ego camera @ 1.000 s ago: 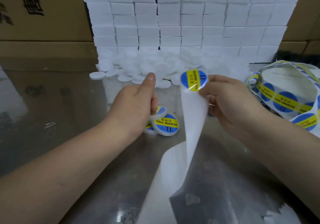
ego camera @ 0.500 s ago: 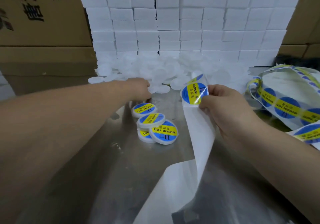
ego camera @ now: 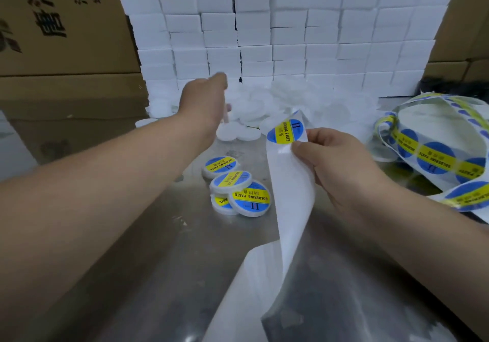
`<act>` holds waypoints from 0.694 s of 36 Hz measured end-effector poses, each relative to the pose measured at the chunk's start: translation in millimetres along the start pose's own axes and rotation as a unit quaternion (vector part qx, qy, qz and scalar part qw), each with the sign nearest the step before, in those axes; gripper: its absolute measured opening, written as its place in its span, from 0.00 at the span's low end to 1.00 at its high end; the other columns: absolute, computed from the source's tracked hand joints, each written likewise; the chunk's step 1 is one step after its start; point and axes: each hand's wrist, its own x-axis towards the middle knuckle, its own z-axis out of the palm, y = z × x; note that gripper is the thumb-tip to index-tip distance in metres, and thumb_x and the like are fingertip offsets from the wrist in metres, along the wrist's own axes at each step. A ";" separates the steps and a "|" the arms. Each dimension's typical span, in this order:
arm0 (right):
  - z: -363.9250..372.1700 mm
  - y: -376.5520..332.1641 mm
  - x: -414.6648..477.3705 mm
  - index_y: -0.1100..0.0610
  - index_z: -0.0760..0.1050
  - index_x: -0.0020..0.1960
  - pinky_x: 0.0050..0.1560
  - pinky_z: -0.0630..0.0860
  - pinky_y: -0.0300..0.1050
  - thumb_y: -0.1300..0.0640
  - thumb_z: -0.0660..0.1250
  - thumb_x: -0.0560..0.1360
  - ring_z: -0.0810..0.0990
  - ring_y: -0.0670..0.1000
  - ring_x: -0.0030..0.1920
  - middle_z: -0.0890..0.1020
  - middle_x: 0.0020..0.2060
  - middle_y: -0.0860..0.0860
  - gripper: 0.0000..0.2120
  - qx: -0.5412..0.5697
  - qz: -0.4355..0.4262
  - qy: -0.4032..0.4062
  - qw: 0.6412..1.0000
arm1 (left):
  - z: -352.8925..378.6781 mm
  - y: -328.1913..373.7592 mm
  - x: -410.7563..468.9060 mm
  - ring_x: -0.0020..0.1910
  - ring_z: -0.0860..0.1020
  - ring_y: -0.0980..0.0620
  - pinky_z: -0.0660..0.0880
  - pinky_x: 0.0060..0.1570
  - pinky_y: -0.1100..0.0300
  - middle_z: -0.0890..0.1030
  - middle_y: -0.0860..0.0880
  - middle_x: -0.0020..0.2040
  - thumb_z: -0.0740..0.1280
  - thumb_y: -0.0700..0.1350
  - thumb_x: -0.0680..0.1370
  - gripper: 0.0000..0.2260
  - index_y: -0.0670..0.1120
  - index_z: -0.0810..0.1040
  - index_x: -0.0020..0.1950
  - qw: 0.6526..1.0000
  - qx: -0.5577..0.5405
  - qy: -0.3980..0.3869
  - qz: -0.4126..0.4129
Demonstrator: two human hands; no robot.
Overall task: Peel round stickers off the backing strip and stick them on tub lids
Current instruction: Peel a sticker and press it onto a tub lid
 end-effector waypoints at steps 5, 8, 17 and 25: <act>4.3 -2.0 -3.9 0.63 0.77 0.43 0.44 0.73 0.51 0.56 0.64 0.75 0.75 0.52 0.39 0.81 0.46 0.64 0.10 -0.051 -0.032 0.021 0.998 | -5.6 15.5 -62.2 0.31 0.74 0.49 0.72 0.37 0.59 0.77 0.48 0.39 0.55 0.45 0.77 0.06 0.47 0.69 0.43 0.994 -0.075 -0.069 -0.033; 6.1 -6.2 -7.4 0.61 0.77 0.43 0.45 0.76 0.54 0.56 0.63 0.75 0.77 0.55 0.40 0.81 0.46 0.64 0.09 -0.054 -0.049 0.017 0.997 | -8.3 8.6 -85.9 0.34 0.74 0.51 0.71 0.36 0.57 0.77 0.51 0.36 0.56 0.46 0.77 0.08 0.49 0.71 0.40 0.990 0.086 -0.068 0.091; 6.4 -14.6 -21.0 0.55 0.81 0.43 0.41 0.77 0.47 0.59 0.64 0.62 0.82 0.51 0.38 0.84 0.37 0.54 0.11 0.037 -0.064 -0.105 0.992 | -17.1 -22.0 -95.3 0.46 0.68 0.60 0.63 0.39 0.68 0.72 0.58 0.45 0.63 0.56 0.73 0.08 0.60 0.77 0.51 0.912 0.343 -0.095 0.206; 6.8 -12.8 -20.0 0.54 0.81 0.36 0.33 0.75 0.37 0.71 0.61 0.71 0.80 0.45 0.32 0.83 0.31 0.49 0.16 0.009 -0.098 -0.116 0.988 | -25.9 -21.3 -102.0 0.54 0.71 0.56 0.63 0.46 0.64 0.72 0.58 0.48 0.58 0.62 0.67 0.21 0.58 0.78 0.56 0.873 0.384 -0.108 0.280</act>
